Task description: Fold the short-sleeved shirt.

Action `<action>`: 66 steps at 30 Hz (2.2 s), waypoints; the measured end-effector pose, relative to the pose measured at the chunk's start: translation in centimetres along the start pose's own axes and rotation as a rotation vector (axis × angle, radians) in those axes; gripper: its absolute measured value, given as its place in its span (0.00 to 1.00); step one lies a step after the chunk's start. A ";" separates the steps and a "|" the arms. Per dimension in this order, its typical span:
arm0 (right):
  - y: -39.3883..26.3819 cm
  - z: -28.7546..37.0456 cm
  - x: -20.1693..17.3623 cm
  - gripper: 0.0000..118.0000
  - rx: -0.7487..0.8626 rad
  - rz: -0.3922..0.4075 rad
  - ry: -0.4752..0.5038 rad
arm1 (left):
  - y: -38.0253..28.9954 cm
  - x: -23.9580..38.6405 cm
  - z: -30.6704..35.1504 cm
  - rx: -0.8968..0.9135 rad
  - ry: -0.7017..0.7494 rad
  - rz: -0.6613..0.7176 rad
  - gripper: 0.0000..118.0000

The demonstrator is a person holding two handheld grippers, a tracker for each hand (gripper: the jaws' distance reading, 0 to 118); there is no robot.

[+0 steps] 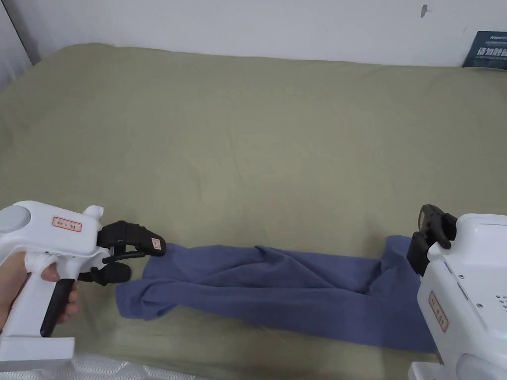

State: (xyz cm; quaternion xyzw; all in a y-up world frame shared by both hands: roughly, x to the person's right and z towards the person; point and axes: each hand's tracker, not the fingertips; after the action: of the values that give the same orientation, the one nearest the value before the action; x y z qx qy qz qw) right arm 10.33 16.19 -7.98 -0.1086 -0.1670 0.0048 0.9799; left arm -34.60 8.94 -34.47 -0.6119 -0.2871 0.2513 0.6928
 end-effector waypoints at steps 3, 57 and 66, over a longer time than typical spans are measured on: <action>-0.1 -0.3 0.2 0.00 -0.011 0.001 -0.004 | -0.3 0.3 -2.2 -0.044 -0.023 0.005 0.93; -0.6 1.4 4.7 0.00 -0.050 -0.036 -0.008 | -5.1 23.2 -18.2 0.015 0.134 -0.228 0.11; -1.1 0.7 5.6 0.00 -0.083 -0.051 -0.017 | -6.4 23.7 -17.7 0.018 0.044 -0.310 0.90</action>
State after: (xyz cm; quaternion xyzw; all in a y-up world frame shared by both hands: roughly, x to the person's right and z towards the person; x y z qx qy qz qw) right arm 15.36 15.50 -5.32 -0.1450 -0.1780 -0.0263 0.9729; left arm -5.37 12.30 -27.50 -0.5593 -0.3603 0.1305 0.7351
